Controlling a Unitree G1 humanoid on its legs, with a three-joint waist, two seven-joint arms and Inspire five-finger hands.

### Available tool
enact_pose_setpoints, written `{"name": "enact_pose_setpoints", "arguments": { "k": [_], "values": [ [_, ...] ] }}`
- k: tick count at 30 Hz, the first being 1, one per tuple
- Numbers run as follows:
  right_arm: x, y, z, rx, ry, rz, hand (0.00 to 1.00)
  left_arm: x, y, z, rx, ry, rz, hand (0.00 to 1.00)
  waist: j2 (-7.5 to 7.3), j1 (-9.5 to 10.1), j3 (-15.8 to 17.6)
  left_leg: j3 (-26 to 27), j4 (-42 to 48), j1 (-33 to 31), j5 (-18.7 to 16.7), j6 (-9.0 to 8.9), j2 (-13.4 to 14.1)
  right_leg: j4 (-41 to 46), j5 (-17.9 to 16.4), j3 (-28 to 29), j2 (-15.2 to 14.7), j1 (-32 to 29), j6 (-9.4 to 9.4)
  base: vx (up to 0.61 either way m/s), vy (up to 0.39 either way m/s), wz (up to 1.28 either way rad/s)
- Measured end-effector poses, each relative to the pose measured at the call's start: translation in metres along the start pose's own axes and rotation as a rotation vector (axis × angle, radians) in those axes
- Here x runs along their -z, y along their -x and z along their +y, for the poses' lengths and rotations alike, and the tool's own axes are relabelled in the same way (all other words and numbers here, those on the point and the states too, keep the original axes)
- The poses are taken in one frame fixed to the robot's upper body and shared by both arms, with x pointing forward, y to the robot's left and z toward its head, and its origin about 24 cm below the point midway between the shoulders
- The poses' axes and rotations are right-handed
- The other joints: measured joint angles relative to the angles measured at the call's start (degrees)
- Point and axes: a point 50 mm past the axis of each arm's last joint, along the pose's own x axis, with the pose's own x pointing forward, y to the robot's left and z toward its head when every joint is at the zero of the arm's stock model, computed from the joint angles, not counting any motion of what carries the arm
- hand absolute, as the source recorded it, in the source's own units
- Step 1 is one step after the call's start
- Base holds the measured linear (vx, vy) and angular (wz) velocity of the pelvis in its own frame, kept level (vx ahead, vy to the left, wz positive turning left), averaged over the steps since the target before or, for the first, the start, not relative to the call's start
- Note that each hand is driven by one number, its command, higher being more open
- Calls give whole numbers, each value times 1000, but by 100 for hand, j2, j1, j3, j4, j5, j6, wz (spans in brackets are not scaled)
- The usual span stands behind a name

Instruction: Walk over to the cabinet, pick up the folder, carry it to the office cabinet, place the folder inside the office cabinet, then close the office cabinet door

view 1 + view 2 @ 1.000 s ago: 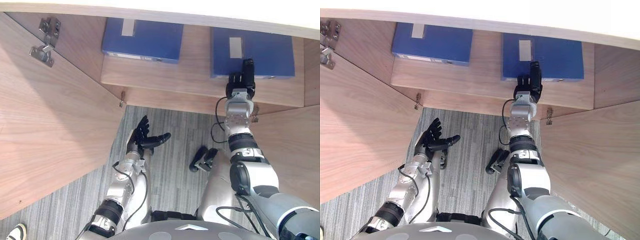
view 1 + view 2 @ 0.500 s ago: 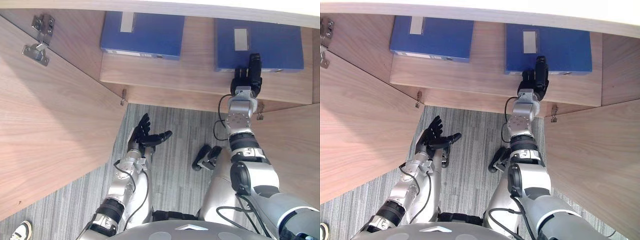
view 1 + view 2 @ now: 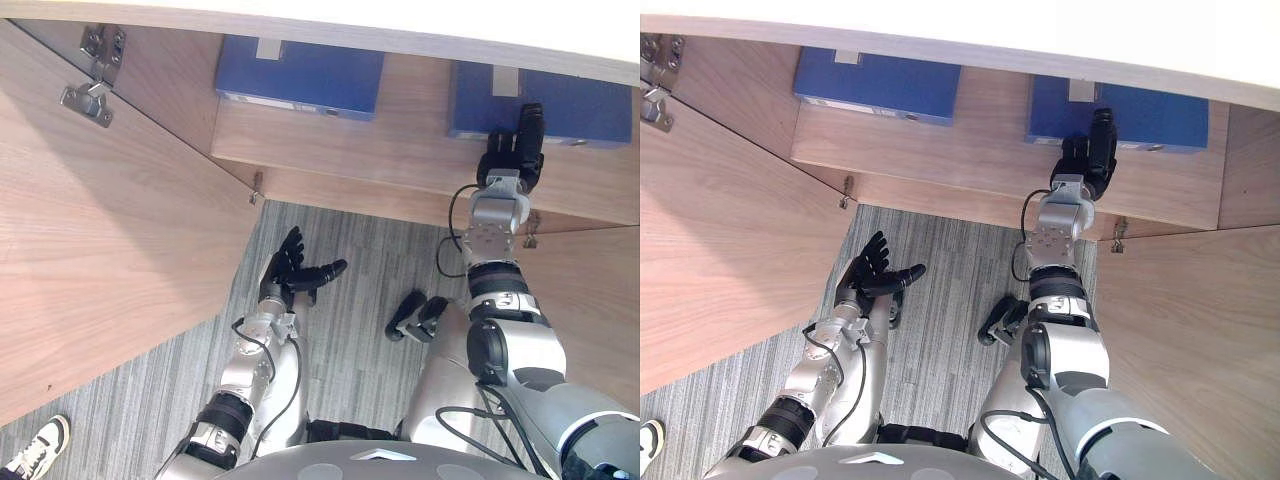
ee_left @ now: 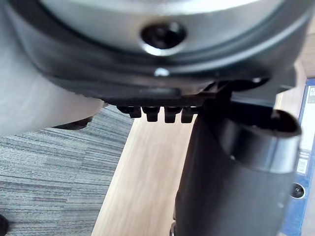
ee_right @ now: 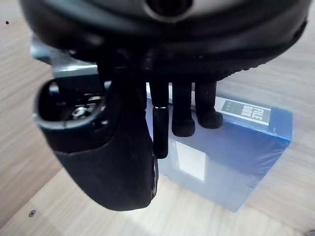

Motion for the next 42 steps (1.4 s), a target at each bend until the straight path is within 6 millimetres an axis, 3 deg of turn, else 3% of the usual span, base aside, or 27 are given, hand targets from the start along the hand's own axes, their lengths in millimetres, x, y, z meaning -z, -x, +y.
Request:
{"name": "enact_pose_setpoints", "arguments": {
  "k": [10, 17, 28, 42],
  "values": [
    [3, -3, 5, -15, -6, 11, 0, 2, 0, -1, 1, 3, 10, 100, 55, 63, -12, -16, -175, 95, 85, -48, -1, -100, 22, -52, 26, 74, -31, 0, 0, 0],
    [17, -3, 7, -1, 9, 83, 0, 8, 3, -1, 8, -2, 32, 100, 93, 118, -34, 32, -561, 304, 279, -32, 75, -590, 289, -149, 220, 315, -71, -5, 5, -3],
    [39, 1, 21, -53, 83, 189, 0, 8, 3, -2, 19, -7, 31, 100, 95, 136, -35, 56, -700, 305, 425, -22, 96, -727, 417, -169, 284, 313, -115, 0, 0, 0],
    [43, 1, 37, -99, 95, 210, 0, 8, 3, -2, 31, -24, 31, 100, 95, 135, -35, 65, -783, 304, 511, -25, 97, -784, 484, -179, 295, 299, -149, 0, 0, 0]
  ]
}}
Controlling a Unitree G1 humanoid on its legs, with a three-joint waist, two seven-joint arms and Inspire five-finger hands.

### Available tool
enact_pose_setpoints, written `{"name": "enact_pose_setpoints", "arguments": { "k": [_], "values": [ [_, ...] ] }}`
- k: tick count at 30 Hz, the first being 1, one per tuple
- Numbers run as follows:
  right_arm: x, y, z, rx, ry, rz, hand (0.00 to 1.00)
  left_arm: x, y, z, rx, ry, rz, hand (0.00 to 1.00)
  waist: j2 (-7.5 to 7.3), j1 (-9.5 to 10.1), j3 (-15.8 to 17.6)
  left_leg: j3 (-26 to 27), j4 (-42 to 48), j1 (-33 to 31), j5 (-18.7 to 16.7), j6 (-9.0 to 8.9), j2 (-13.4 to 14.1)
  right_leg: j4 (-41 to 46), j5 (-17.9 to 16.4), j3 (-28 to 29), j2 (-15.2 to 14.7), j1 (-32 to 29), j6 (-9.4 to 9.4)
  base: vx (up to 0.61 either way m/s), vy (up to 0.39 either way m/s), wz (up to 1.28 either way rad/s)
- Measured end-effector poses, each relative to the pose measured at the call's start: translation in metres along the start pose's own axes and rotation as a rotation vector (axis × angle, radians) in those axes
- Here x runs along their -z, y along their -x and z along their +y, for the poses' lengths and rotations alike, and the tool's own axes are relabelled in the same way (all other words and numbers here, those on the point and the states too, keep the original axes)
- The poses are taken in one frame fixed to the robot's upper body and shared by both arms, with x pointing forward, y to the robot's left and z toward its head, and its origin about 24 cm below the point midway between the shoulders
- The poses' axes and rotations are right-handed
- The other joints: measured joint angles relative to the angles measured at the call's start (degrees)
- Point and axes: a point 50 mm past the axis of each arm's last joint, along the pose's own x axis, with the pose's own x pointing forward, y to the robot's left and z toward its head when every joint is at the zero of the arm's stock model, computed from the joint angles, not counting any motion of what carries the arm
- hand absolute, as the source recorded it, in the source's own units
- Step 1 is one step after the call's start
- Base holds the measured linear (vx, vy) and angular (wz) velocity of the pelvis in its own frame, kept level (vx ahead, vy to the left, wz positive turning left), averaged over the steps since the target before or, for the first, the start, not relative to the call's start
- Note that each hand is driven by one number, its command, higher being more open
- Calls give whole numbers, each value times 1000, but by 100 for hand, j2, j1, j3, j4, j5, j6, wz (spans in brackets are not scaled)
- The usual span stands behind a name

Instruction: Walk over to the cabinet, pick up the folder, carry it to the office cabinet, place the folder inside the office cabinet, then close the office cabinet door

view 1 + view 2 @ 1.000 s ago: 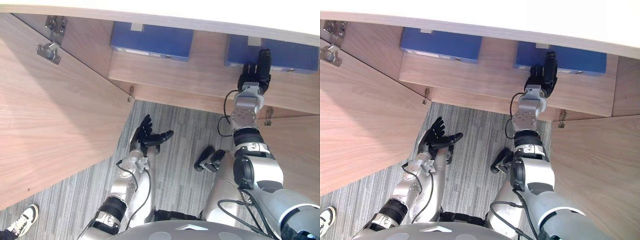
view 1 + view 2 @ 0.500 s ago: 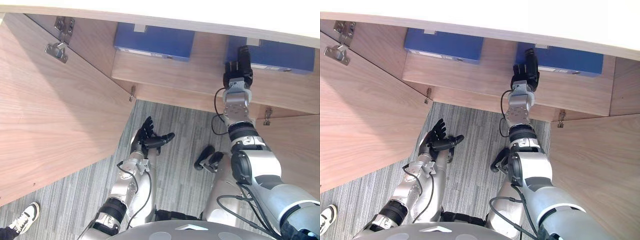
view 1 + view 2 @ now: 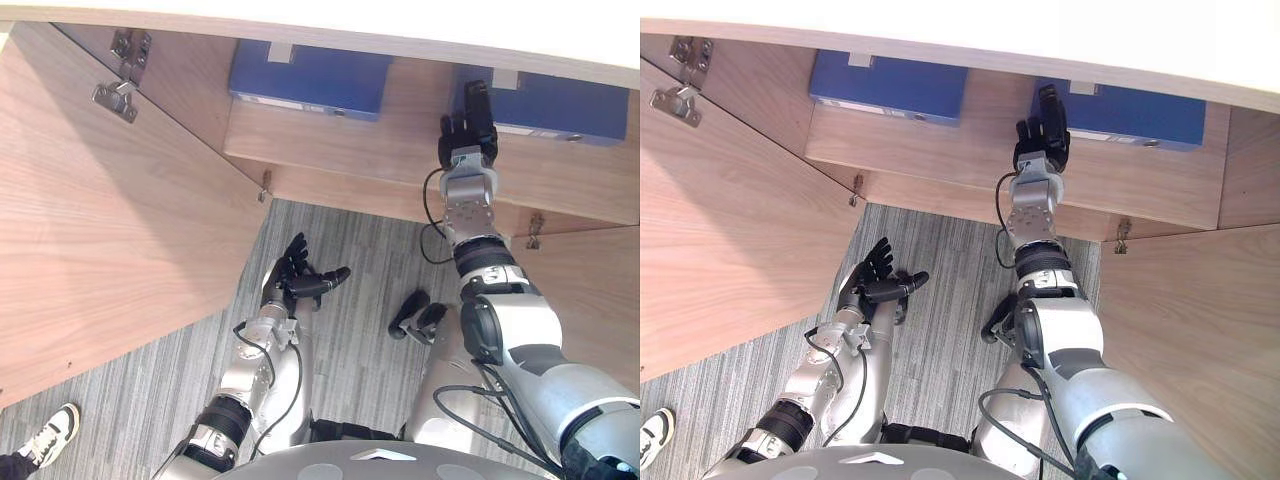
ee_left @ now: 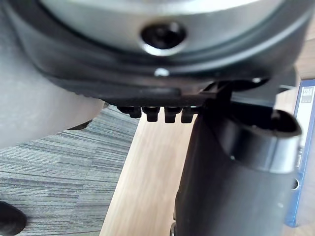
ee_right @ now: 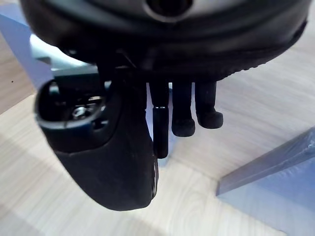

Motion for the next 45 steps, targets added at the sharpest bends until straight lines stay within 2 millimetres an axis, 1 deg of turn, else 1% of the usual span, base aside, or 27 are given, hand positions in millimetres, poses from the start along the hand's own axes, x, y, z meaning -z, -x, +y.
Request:
{"name": "enact_pose_setpoints", "arguments": {
  "k": [4, 5, 9, 11, 12, 13, 16, 20, 25, 30, 33, 35, 37, 39, 40, 41, 42, 44, 45],
  "values": [
    [0, 0, -1, 3, 1, 1, 0, 0, 0, 0, 0, -1, 0, 100, 0, -6, 0, 2, -1, 1, 2, 0, 6, -12, 14, 0, 8, 0, -4, 0, 0, 0],
    [0, 0, -1, 3, 1, 1, 100, 0, 0, 0, 0, -1, 0, 100, 0, -7, 0, 4, -7, 1, 5, 1, 9, -26, 24, 1, 14, 1, -3, 0, 0, 0],
    [1, 0, -3, -8, 3, 2, 100, 0, 0, 1, -1, -3, 2, 100, -1, -10, 0, 36, -24, 29, 13, 12, 10, -60, 57, 22, 17, 16, 4, -2, 5, -1],
    [1, 1, -6, -6, 8, 5, 100, 2, 0, 2, -3, -7, 10, 100, -2, -12, 0, 77, -85, 111, 35, 30, 9, -123, 93, 45, 21, 70, 19, -6, 20, -5],
    [3, 3, -11, 1, 18, 11, 100, 4, 1, 3, -6, -8, 19, 100, -4, -10, 1, 106, -155, 203, 54, 36, 15, -200, 131, 52, 40, 146, 26, -6, 20, -6],
    [5, 5, -17, 6, 33, 20, 0, 7, 2, 4, -9, -9, 28, 100, -6, -12, 0, 130, -225, 303, 68, 41, 27, -292, 169, 56, 68, 241, 30, -7, 22, -8],
    [9, 8, -30, 27, 53, 34, 0, 9, 4, 7, -7, -20, 40, 100, -20, -20, -5, 178, -371, 441, 110, 51, 59, -485, 262, 58, 127, 360, 42, -17, 36, -8],
    [11, 11, -38, 45, 57, 42, 0, 10, 5, 11, 5, -34, 43, 100, -35, -26, -4, 207, -517, 495, 187, 52, 96, -683, 383, 51, 200, 412, 34, -13, 27, -5],
    [13, 12, -40, 33, 56, 49, 0, 12, 7, 12, 2, -35, 51, 100, -46, -23, -1, 224, -633, 614, 253, 53, 104, -790, 435, 41, 207, 515, 29, -1, 7, 0],
    [16, 14, -39, 16, 50, 54, 0, 14, 9, 15, 0, -39, 56, 100, -78, -23, 0, 221, -826, 724, 350, 46, 138, -1062, 579, -16, 303, 665, 20, -7, 22, -1],
    [23, 16, -38, 13, 37, 72, 0, 16, 12, 21, -5, -80, 68, 100, -227, -22, 9, 283, -1132, 996, 463, 40, 152, -1356, 691, -32, 359, 898, 24, -2, 34, -2],
    [24, 17, -37, 2, 35, 74, 0, 17, 14, 24, -6, -85, 73, 100, -279, -21, 2, 295, -1296, 1084, 536, 34, 155, -1521, 753, -53, 400, 987, 39, 4, 8, 2],
    [25, 18, -38, -10, 34, 76, 0, 20, 17, 27, -15, -84, 83, 100, -332, -32, 4, 303, -1575, 1288, 656, 24, 144, -1806, 862, -123, 446, 1201, 45, 31, 21, 6],
    [28, 25, -46, -18, 42, 85, 0, 24, 21, 30, -25, -78, 95, 100, -366, -34, 10, 310, -1846, 1536, 752, 17, 141, -2092, 954, -189, 503, 1466, 59, 48, 11, 6],
    [31, 30, -52, -17, 47, 94, 0, 26, 23, 32, -31, -79, 102, 100, -411, -39, 18, 330, -2014, 1709, 800, 10, 124, -2226, 993, -204, 514, 1613, 64, 71, 3, 6],
    [38, 39, -62, -14, 43, 120, 0, 29, 29, 36, -43, -86, 114, 100, -477, -91, 8, 352, -2237, 1952, 863, 3, 111, -2444, 1053, -240, 548, 1845, 85, 80, 2, 4],
    [41, 44, -68, -11, 39, 130, 0, 31, 32, 36, -45, -92, 120, 100, -494, -109, 5, 359, -2330, 2061, 886, 2, 115, -2554, 1089, -257, 578, 1956, 92, 90, 6, 3],
    [54, 65, -96, 26, 48, 186, 0, 38, 41, 40, -53, -98, 146, 100, -614, -170, -66, 444, -2732, 2445, 992, -6, 114, -3002, 1251, -280, 675, 2317, 132, 100, 17, -6],
    [57, 70, -104, 42, 55, 202, 0, 40, 42, 40, -54, -98, 152, 100, -647, -175, -103, 466, -2821, 2508, 1013, -6, 117, -3119, 1290, -280, 701, 2378, 144, 117, 16, -7]
  ]
}}
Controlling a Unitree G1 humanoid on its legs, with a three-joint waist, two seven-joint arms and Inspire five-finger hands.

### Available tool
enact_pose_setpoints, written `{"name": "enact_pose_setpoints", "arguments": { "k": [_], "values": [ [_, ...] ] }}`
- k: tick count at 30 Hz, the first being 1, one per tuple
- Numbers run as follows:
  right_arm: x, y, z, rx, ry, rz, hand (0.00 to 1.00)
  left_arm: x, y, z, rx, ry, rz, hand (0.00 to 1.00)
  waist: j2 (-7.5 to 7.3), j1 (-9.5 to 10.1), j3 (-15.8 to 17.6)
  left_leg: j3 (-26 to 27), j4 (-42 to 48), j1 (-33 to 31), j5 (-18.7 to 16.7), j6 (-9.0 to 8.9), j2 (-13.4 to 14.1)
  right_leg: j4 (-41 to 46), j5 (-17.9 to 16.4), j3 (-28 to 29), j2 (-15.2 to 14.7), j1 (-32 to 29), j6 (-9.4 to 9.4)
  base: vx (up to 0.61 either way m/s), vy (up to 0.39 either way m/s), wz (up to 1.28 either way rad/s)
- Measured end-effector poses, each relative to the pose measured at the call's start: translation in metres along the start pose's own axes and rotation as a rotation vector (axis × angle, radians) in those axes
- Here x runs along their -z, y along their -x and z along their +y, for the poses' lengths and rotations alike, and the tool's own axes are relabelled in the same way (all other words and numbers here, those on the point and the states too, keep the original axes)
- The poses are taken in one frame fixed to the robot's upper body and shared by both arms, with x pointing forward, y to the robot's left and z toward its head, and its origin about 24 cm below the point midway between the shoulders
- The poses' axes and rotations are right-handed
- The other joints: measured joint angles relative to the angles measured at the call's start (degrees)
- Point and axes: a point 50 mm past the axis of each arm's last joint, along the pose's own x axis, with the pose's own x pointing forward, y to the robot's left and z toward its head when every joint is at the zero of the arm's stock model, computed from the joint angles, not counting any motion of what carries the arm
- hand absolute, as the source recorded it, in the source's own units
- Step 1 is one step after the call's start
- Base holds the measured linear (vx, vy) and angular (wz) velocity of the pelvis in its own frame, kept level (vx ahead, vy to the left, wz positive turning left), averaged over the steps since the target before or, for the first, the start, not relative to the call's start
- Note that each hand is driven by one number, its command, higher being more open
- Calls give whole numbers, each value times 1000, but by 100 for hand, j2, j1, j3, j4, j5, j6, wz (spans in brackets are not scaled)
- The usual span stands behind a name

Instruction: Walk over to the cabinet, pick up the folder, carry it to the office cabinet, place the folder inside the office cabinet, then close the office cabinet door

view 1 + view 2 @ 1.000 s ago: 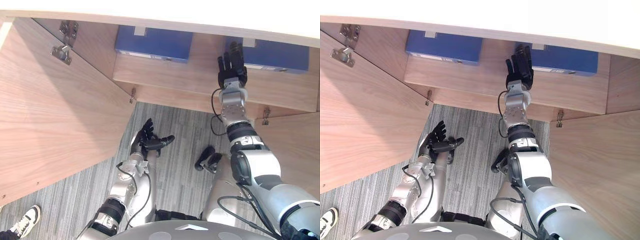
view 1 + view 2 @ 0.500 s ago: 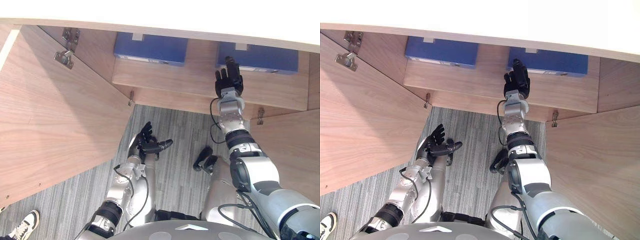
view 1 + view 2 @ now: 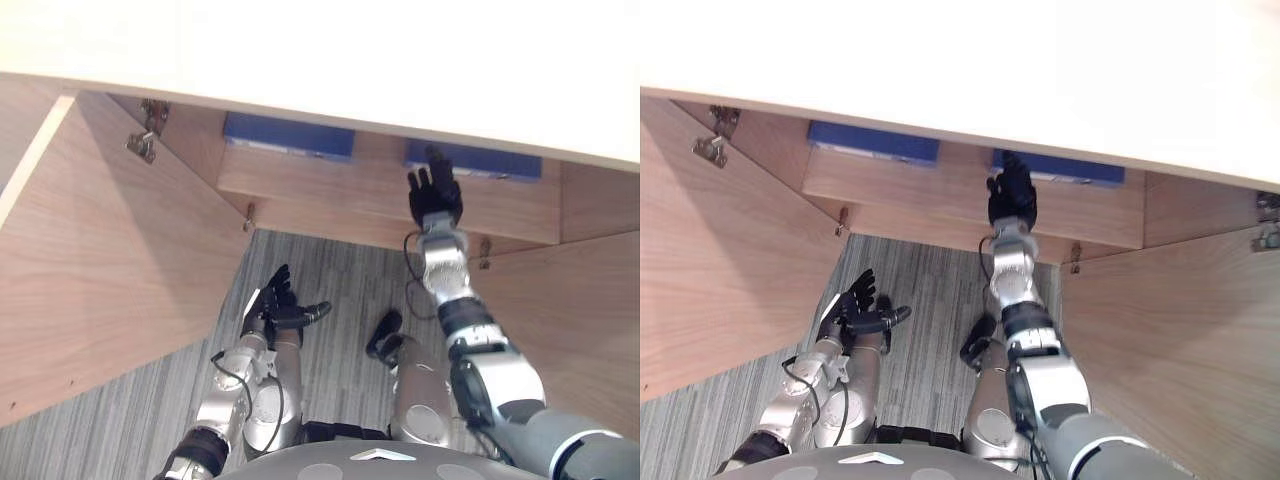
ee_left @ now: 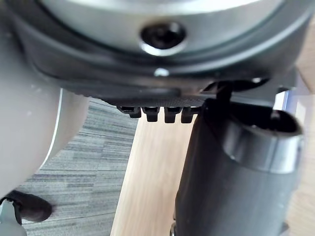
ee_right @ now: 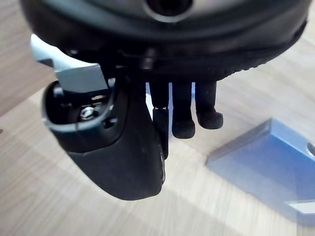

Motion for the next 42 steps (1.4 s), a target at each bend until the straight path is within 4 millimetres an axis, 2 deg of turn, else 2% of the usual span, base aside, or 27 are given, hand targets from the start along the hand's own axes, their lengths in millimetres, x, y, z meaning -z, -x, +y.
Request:
{"name": "enact_pose_setpoints", "arguments": {
  "k": [1, 3, 5, 8, 10, 13, 18, 20, 24, 26, 31, 35, 36, 42],
  "values": [
    [9, 13, -23, 55, 8, 42, 0, 4, 3, 1, -1, -6, 13, 100, -88, -32, -121, 16, -224, 136, 62, -4, 0, -297, 116, -43, 72, 173, 17, 101, 8, -1],
    [17, 28, -47, 123, 9, 77, 0, 8, 6, 3, 1, -36, 29, 100, -207, -54, -260, 49, -449, 300, 129, -4, -5, -603, 229, -70, 134, 349, 41, 115, 7, -2],
    [29, 50, -77, 201, 32, 134, 0, 18, 12, 10, -17, -60, 67, 100, -343, -151, -534, 103, -630, 522, 148, -7, -13, -956, 360, -67, 200, 585, 86, 133, 16, -10],
    [30, 70, -101, 273, 41, 149, 0, 30, 16, 16, -39, -65, 125, 100, -371, -252, -821, 163, -836, 777, 157, 6, -60, -1272, 465, -60, 217, 842, 157, 104, 23, -7],
    [29, 87, -121, 322, 51, 160, 0, 42, 24, 25, -77, -73, 177, 100, -362, -314, -1130, 255, -1103, 1038, 200, 28, -109, -1594, 584, -28, 253, 1067, 209, 103, 11, -11],
    [29, 108, -141, 377, 80, 191, 0, 53, 34, 35, -120, -91, 224, 100, -352, -315, -1478, 408, -1318, 1223, 230, 26, -118, -1851, 695, 95, 291, 1157, 239, 72, 7, -24],
    [36, 144, -174, 503, 150, 273, 0, 71, 48, 45, -164, -134, 312, 100, -386, -322, -1742, 569, -1646, 1603, 292, 0, -118, -1998, 708, 207, 303, 1358, 254, 26, 9, -14],
    [38, 165, -193, 599, 158, 310, 0, 77, 51, 46, -188, -113, 335, 100, -391, -348, -1811, 652, -1786, 1809, 319, -5, -126, -2029, 720, 266, 304, 1461, 263, 27, 6, -18],
    [41, 200, -217, 740, 189, 360, 0, 84, 56, 51, -223, -126, 374, 100, -397, -467, -1939, 718, -1952, 2015, 340, -11, -134, -2068, 719, 292, 305, 1574, 270, 4, 4, -10],
    [43, 227, -232, 863, 174, 383, 0, 87, 57, 53, -244, -133, 389, 100, -405, -466, -1979, 799, -2119, 2169, 417, -15, -146, -2086, 712, 372, 309, 1605, 284, -8, -2, -14],
    [41, 267, -251, 1062, 198, 425, 0, 92, 57, 53, -275, -141, 422, 100, -411, -481, -2028, 809, -2674, 2530, 633, -57, -219, -2132, 684, 380, 286, 1713, 322, -13, -4, 0],
    [42, 280, -255, 1145, 221, 456, 0, 95, 58, 54, -286, -160, 439, 100, -417, -506, -2075, 818, -3008, 2689, 788, -40, -240, -2150, 679, 375, 290, 1714, 330, 3, 1, 1],
    [43, 283, -256, 1169, 213, 464, 100, 96, 58, 54, -285, -176, 446, 100, -426, -512, -2132, 812, -3099, 2702, 838, -61, -248, -2178, 681, 353, 291, 1711, 338, 13, 4, 5],
    [42, 283, -257, 1190, 228, 471, 100, 98, 58, 54, -281, -200, 467, 100, -414, -535, -2192, 803, -3144, 2720, 874, -12, -306, -2230, 721, 337, 285, 1743, 367, 44, 14, 2]
  ]
}}
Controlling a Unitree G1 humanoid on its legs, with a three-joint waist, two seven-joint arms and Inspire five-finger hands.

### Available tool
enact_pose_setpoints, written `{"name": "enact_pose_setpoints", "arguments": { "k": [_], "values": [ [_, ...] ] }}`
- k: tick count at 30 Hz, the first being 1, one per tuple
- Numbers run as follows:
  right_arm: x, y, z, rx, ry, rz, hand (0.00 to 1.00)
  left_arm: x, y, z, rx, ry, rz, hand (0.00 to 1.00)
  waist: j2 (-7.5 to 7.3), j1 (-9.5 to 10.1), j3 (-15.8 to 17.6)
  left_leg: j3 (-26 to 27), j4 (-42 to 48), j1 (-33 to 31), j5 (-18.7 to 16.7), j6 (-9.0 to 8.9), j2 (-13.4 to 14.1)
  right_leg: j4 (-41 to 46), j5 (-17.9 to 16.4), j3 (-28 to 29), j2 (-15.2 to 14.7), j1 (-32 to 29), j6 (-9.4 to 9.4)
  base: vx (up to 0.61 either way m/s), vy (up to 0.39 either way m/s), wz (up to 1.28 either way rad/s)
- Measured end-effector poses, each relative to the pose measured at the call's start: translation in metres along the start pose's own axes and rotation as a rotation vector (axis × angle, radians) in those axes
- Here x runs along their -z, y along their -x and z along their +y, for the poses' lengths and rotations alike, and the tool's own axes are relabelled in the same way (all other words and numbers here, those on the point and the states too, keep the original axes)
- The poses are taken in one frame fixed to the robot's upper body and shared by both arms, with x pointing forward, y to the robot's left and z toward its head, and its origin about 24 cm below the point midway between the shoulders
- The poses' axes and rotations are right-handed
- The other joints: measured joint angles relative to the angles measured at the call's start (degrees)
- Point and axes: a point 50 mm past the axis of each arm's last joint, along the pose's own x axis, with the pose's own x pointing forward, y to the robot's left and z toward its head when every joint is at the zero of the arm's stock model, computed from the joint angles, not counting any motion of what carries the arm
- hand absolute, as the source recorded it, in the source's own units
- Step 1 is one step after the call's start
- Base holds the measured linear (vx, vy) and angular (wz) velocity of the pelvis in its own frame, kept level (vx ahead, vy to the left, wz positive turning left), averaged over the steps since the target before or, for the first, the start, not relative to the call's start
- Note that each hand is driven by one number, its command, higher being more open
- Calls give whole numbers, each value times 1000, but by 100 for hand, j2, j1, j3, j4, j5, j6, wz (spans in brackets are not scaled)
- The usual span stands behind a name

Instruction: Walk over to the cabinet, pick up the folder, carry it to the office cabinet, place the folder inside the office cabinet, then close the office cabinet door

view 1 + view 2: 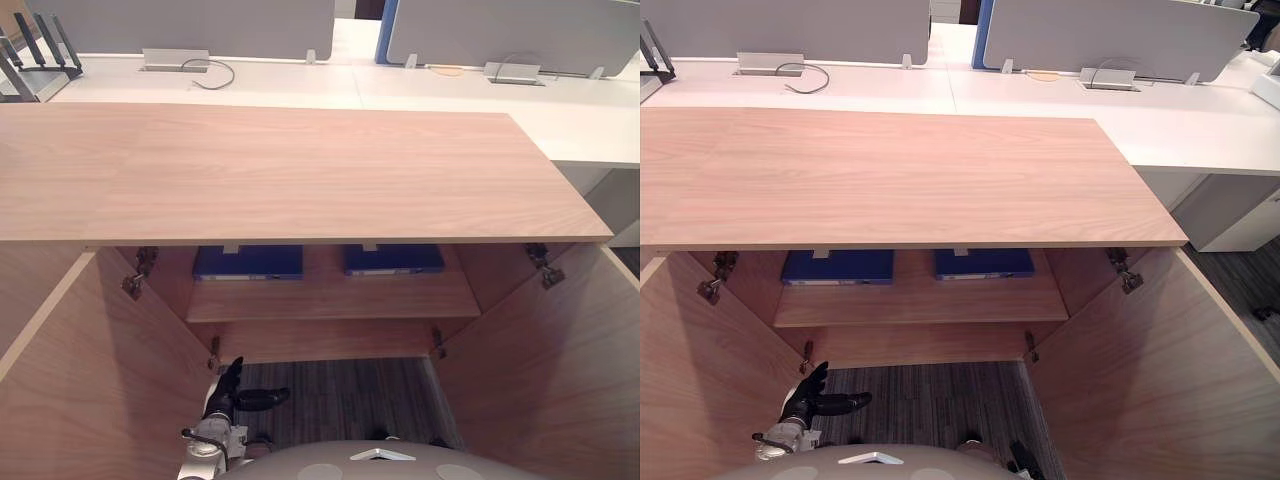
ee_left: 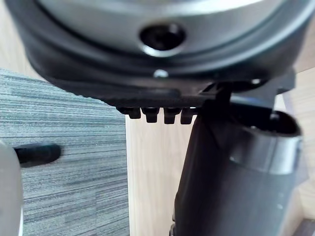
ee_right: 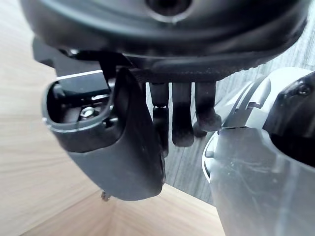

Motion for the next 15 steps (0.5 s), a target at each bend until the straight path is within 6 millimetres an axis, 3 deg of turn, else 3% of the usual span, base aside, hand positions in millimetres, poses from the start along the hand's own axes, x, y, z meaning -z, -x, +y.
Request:
{"name": "enact_pose_setpoints", "arguments": {
  "k": [15],
  "values": [
    [0, -1, 5, -15, 153, 10, 100, 2, -3, -9, 32, -54, 37, 100, 58, -66, -20, -18, -23, 67, -9, 4, -21, -52, -18, -57, 4, 95, 34, 2, 5, 0]
  ]
}}
